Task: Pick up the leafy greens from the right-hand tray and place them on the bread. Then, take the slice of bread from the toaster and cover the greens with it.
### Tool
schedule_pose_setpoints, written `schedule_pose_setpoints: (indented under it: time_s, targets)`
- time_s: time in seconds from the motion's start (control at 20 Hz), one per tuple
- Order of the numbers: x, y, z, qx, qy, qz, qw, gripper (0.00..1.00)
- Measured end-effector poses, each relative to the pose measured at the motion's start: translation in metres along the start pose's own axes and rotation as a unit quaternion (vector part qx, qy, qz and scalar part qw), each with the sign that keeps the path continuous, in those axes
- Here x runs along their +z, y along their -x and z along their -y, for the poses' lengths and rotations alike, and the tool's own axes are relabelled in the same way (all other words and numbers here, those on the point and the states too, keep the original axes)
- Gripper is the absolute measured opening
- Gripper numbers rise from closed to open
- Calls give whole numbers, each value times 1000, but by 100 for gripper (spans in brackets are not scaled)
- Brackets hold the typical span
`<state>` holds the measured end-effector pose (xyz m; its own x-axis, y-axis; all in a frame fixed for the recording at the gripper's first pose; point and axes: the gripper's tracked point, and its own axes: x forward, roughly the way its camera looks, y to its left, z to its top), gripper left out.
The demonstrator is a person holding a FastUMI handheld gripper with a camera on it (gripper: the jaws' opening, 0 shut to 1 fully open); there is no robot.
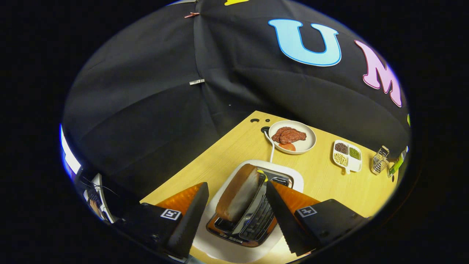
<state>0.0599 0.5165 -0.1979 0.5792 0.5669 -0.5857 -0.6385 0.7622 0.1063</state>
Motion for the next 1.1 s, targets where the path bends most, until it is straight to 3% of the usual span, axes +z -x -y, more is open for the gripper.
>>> schedule_pose_setpoints:
  time_s: [0.15, 0.4, 0.55, 0.9, 1.1]
  targets:
    - [-7, -6, -2, -4, 9, -11, 1000, 86]
    - [-10, -8, -1, -21, 18, -21, 999, 43]
    - [-13, -8, 9, -40, 7, -32, 999, 23]
    - [1, 1, 6, -3, -18, -28, 999, 9]
    - [24, 28, 10, 9, -38, -1, 999, 9]
